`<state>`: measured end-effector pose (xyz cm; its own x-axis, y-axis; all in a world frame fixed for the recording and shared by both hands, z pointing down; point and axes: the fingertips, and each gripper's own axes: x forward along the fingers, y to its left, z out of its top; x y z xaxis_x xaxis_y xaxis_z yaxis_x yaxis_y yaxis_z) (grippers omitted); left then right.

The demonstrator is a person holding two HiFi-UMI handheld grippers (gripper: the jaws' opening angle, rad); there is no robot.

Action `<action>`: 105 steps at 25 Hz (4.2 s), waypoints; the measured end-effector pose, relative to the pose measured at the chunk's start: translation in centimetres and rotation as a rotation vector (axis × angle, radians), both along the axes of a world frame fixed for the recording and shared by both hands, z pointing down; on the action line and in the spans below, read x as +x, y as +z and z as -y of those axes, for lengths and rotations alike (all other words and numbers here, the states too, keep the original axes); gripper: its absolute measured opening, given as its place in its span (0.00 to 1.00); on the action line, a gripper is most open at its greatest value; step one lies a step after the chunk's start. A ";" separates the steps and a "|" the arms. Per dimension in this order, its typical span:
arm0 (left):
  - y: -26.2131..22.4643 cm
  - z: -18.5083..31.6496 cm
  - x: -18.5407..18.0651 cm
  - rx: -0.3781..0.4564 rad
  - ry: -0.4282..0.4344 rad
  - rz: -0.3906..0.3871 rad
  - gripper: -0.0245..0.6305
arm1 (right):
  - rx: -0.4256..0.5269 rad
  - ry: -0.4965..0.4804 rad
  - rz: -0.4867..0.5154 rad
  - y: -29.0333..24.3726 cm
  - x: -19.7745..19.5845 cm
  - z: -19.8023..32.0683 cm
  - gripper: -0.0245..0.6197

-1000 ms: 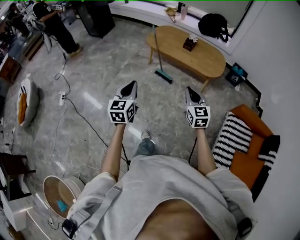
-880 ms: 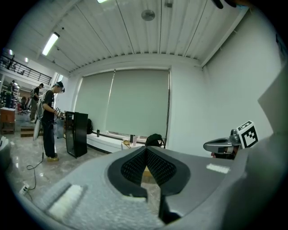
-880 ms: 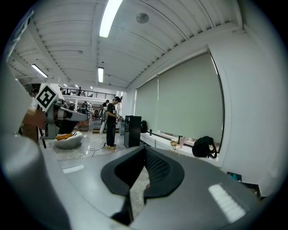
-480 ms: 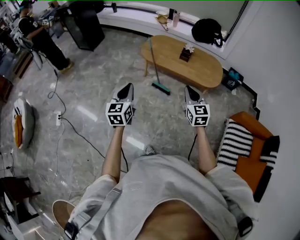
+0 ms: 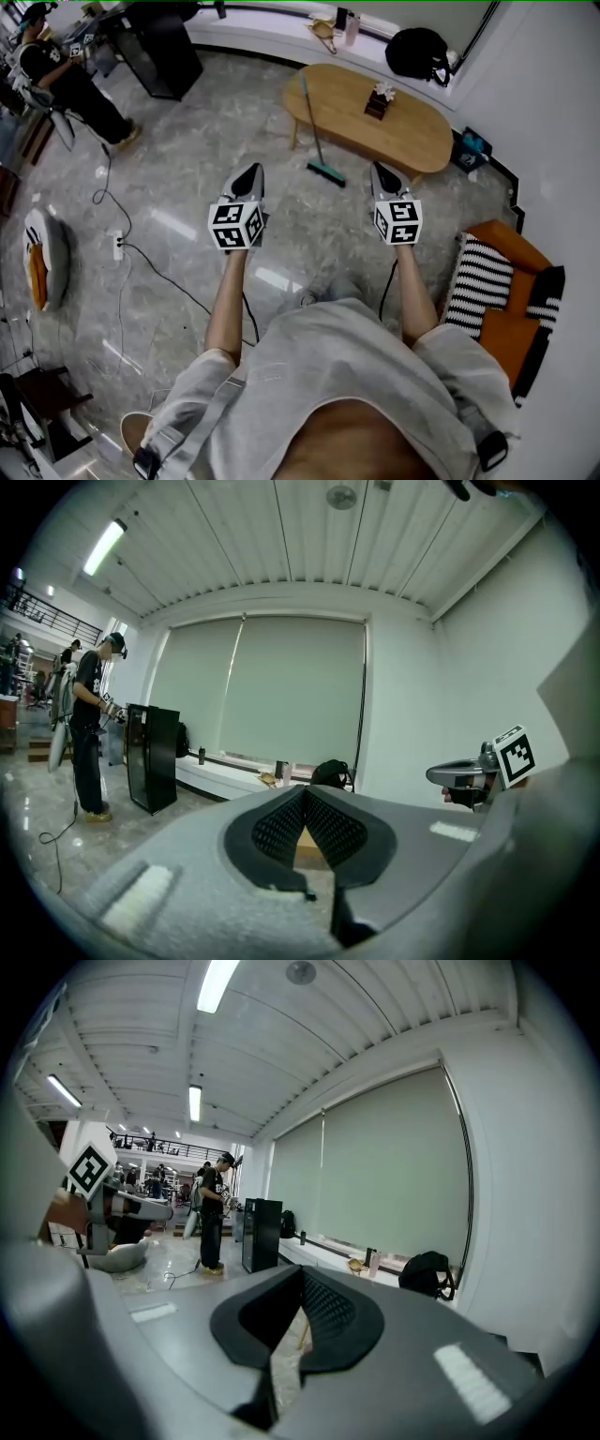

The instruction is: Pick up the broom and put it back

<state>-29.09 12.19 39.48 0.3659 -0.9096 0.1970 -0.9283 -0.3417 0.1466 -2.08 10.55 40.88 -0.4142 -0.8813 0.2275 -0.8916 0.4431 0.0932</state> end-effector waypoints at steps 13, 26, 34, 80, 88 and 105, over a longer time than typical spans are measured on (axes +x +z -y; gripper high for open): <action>2.1 10.1 0.7 -0.023 0.008 0.007 0.04 | -0.046 -0.021 0.018 3.5 -0.3 9.3 0.04; 1.7 28.5 2.6 -0.048 -0.053 0.017 0.04 | -0.064 -0.137 0.023 3.1 -0.6 29.2 0.04; 3.2 36.6 3.4 -0.078 -0.087 0.029 0.04 | -0.089 -0.187 0.028 4.1 -0.4 38.9 0.04; 25.3 42.4 -3.5 -0.354 -0.031 -0.016 0.04 | -0.374 -0.087 0.035 25.8 -7.7 41.2 0.06; 26.7 42.1 -4.0 -0.372 -0.034 -0.015 0.04 | -0.423 -0.140 0.020 28.7 -9.5 40.7 0.38; 27.4 42.9 -5.5 -0.389 -0.052 -0.010 0.04 | -0.396 -0.150 0.019 31.0 -14.7 50.2 0.41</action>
<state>-34.54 -30.73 66.86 0.3245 -0.7852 0.5274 -0.9409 -0.2111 0.2647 -16.79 -39.63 71.89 -0.5386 -0.6570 0.5275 -0.8144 0.5663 -0.1263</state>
